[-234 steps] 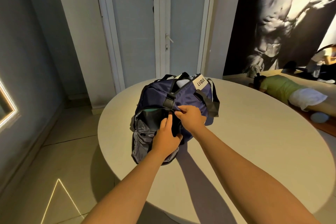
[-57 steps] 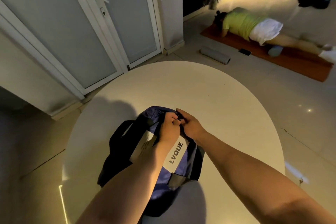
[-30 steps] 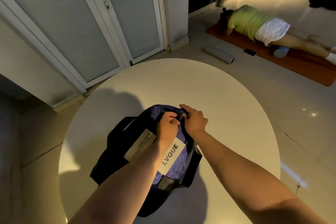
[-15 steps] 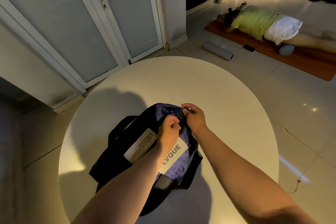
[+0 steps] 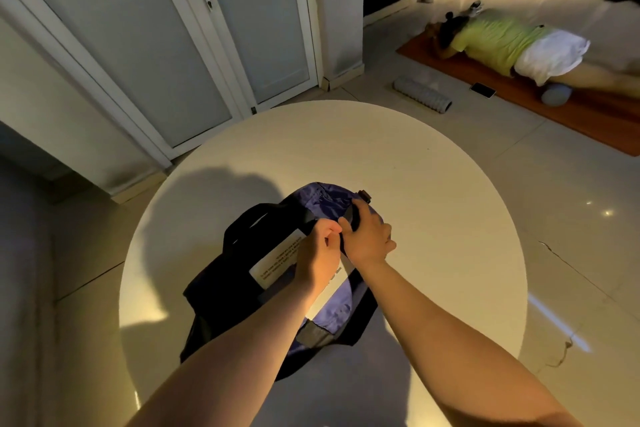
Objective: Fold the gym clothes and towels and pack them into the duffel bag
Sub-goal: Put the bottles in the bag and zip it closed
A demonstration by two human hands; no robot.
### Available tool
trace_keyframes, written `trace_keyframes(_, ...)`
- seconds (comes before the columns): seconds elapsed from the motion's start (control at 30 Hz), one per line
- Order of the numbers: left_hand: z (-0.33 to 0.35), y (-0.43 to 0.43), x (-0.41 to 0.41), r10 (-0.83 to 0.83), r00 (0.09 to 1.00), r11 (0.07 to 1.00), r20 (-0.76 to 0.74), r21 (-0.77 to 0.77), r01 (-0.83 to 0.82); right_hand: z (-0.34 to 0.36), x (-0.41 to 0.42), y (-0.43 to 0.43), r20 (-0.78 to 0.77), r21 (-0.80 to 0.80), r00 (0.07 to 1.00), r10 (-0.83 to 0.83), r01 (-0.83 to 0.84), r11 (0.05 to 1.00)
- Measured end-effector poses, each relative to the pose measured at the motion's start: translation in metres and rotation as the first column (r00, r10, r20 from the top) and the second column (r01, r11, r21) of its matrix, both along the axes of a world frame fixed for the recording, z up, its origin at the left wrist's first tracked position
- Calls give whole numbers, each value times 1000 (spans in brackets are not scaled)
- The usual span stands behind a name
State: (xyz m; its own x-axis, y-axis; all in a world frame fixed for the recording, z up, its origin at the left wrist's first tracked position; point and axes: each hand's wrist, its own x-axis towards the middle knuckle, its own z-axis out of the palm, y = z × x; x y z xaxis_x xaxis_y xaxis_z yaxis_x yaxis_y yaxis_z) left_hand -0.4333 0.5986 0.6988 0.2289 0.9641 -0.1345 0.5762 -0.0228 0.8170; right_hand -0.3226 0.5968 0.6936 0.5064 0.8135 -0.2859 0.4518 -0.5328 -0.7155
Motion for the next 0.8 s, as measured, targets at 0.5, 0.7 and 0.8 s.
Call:
trace_keyframes(0.5, 14, -24, -10, 37, 996, 999, 84, -12, -37, 25, -4, 2, -232, 30, 973, 10, -3, 1000)
trace_keyframes(0.7, 9, -26, -35, 108, 993, 993, 52, -52, -105, 28, 11, 0, -255, 43, 966, -52, 65, 997)
trace_keyframes(0.8, 12, -32, -31, 123, 988, 992, 89, -18, -122, 32, -5, -9, -167, -15, 981, 97, -101, 995)
